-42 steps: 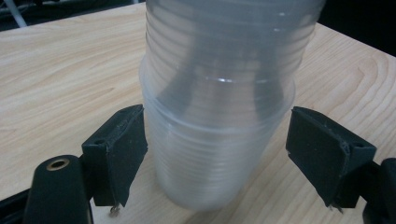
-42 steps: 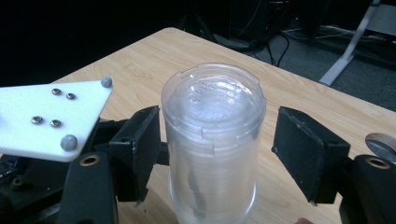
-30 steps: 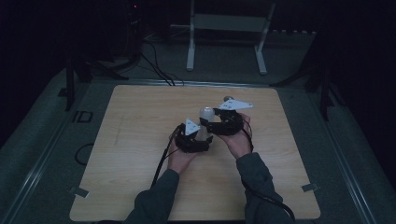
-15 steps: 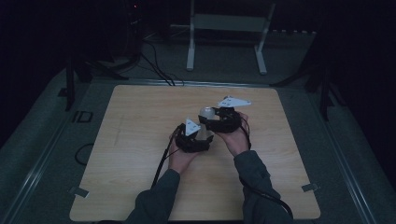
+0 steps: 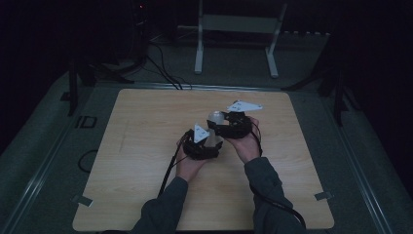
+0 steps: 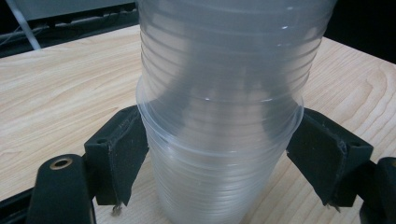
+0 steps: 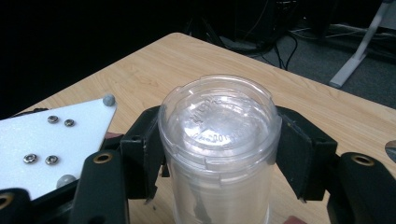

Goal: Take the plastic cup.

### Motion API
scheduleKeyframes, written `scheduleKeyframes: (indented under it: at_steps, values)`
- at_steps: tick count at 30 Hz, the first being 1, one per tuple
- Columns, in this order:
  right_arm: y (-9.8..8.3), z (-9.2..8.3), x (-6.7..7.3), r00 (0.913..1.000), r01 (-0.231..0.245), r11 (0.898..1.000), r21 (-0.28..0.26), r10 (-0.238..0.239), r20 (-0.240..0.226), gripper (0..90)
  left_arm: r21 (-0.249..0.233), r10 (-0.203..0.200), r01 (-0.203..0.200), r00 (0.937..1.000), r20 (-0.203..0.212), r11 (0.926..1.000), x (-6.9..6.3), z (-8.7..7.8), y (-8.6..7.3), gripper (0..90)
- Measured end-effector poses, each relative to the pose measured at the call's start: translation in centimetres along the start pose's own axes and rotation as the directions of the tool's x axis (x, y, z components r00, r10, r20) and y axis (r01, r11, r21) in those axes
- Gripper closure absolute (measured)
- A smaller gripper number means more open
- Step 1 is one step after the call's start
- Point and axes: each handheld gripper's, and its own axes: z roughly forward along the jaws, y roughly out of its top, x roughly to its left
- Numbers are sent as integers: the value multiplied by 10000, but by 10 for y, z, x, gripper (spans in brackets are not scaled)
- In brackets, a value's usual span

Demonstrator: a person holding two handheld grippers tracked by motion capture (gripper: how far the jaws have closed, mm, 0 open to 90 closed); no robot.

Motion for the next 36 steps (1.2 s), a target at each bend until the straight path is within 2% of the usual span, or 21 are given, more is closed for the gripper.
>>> scheduleKeyframes:
  at_steps: [36]
  values:
    - [26,-25,2,9999,12,9960,-894,-27,-164,394,117,-132,131,9999,43,9998,2,0,-3,216]
